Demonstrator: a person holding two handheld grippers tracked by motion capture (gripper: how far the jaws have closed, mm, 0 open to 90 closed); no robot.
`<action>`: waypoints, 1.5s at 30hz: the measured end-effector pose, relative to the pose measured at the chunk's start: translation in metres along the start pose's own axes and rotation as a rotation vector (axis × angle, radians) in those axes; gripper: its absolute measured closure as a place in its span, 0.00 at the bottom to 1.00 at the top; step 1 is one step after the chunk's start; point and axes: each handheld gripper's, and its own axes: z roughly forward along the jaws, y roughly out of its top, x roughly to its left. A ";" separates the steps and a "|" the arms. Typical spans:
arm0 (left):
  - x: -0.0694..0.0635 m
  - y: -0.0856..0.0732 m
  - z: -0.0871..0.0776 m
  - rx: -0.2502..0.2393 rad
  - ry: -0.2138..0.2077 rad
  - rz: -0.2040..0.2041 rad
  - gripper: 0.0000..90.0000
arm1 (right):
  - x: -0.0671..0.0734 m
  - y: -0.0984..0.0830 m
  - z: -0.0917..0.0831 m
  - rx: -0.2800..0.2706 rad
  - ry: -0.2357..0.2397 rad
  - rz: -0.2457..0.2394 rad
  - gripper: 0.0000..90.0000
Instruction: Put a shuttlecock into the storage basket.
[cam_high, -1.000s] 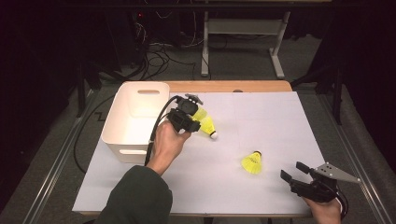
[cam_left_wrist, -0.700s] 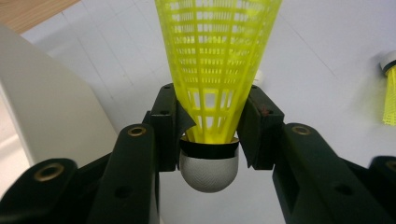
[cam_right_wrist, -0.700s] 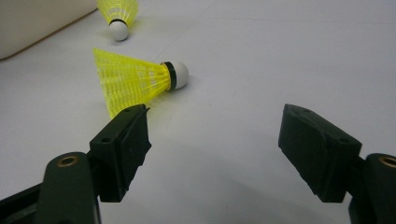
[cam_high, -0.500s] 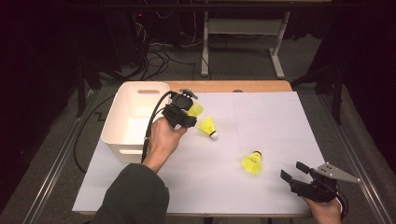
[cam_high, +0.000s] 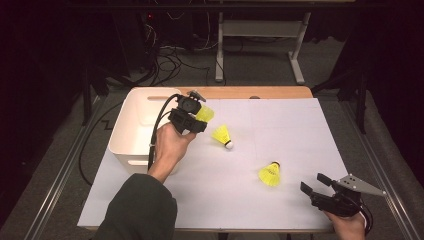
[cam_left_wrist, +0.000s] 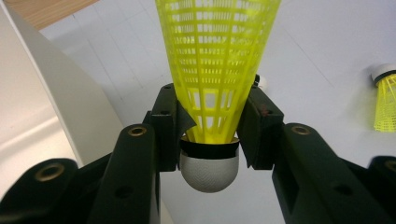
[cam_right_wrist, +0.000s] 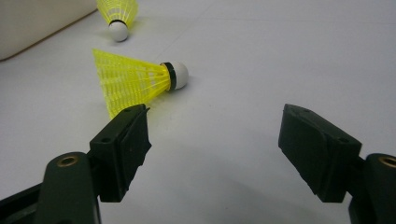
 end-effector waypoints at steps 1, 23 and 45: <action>0.001 0.000 0.000 0.001 0.000 0.000 0.71 | 0.000 0.000 0.000 0.000 0.000 0.000 0.28; 0.019 0.002 -0.014 -0.020 -0.001 -0.028 0.71 | 0.000 0.000 0.000 0.000 0.000 0.000 0.28; 0.039 -0.003 -0.028 -0.034 0.001 -0.061 0.71 | 0.000 0.000 0.000 0.000 -0.002 0.001 0.28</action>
